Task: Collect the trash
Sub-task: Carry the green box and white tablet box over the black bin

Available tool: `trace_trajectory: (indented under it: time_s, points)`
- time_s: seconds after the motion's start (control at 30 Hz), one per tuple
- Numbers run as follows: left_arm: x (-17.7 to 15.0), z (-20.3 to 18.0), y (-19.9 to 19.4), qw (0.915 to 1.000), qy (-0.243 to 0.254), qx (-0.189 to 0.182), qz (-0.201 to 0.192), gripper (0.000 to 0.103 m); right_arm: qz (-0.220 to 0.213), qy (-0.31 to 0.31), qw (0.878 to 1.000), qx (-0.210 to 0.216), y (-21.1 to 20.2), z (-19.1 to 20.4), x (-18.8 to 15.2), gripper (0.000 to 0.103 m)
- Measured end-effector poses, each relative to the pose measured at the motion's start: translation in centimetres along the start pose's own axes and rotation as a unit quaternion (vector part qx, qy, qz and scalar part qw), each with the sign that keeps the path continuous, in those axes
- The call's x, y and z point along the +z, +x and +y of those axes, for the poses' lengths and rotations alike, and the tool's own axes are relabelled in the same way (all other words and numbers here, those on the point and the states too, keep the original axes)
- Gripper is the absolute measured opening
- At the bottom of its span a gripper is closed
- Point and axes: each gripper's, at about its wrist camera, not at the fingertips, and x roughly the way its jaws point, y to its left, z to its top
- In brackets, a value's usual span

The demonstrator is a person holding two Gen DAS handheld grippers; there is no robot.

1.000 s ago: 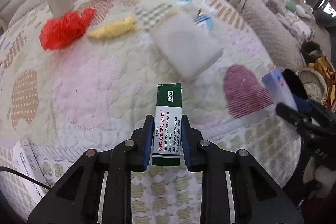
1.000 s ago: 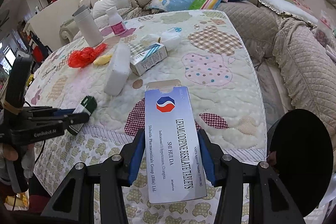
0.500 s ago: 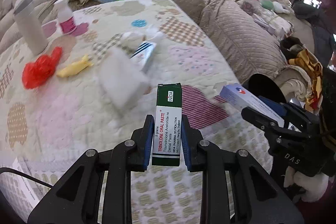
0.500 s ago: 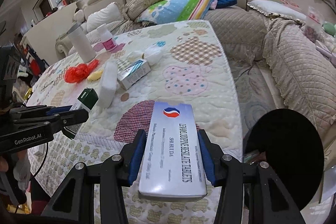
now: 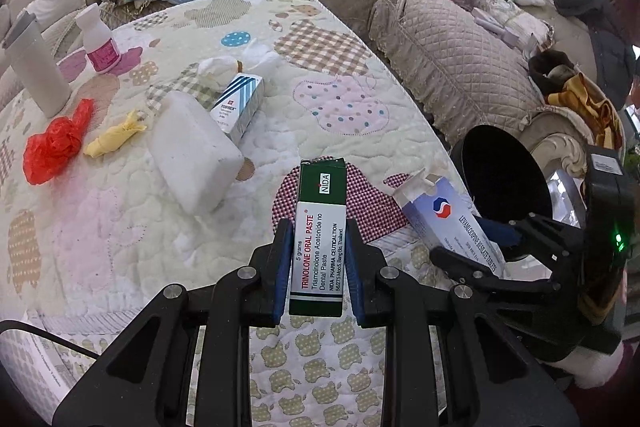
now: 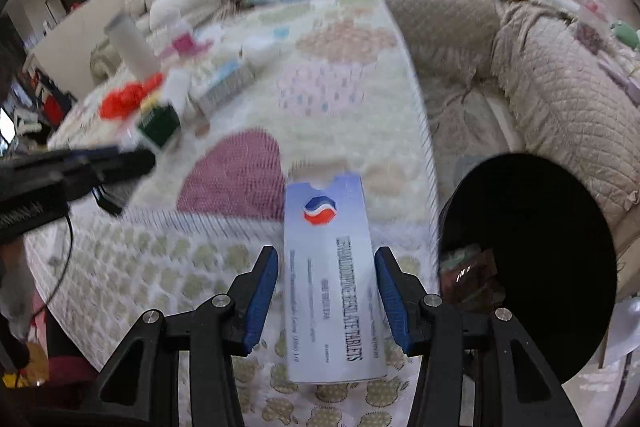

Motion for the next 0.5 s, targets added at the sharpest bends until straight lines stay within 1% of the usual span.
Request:
trace_trajectory:
  time_s: [0.03, 0.1, 0.13, 0.2, 0.27, 0.5]
  points:
    - [0.0, -0.1, 0.0, 1.0, 0.001, 0.0, 0.0, 0.023, -0.008, -0.005, 1.0, -0.004, -0.1, 0.2, 0.0, 0.048]
    - [0.2, -0.2, 0.0, 1.0, 0.001, 0.0, 0.0, 0.023, -0.011, -0.002, 1.0, 0.005, 0.0, 0.1, 0.3, 0.048]
    - [0.2, -0.3, 0.0, 1.0, 0.002, -0.001, 0.0, 0.023, -0.02, 0.001, 1.0, 0.0, -0.1, -0.1, 0.3, 0.045]
    - [0.4, -0.7, -0.1, 1.0, 0.006, -0.001, -0.003, 0.023, -0.026, 0.0, 1.0, -0.011, -0.3, -0.3, 0.2, 0.045]
    - [0.7, -1.0, -0.2, 0.9999, 0.01, -0.004, -0.004, 0.023, -0.04, 0.0, 0.999, -0.008, -1.2, -0.5, 0.2, 0.045]
    - [1.8, -4.5, -0.3, 0.999, 0.037, -0.02, -0.013, 0.023, -0.079, 0.035, 0.996, -0.02, -4.3, -3.0, 0.5, 0.045]
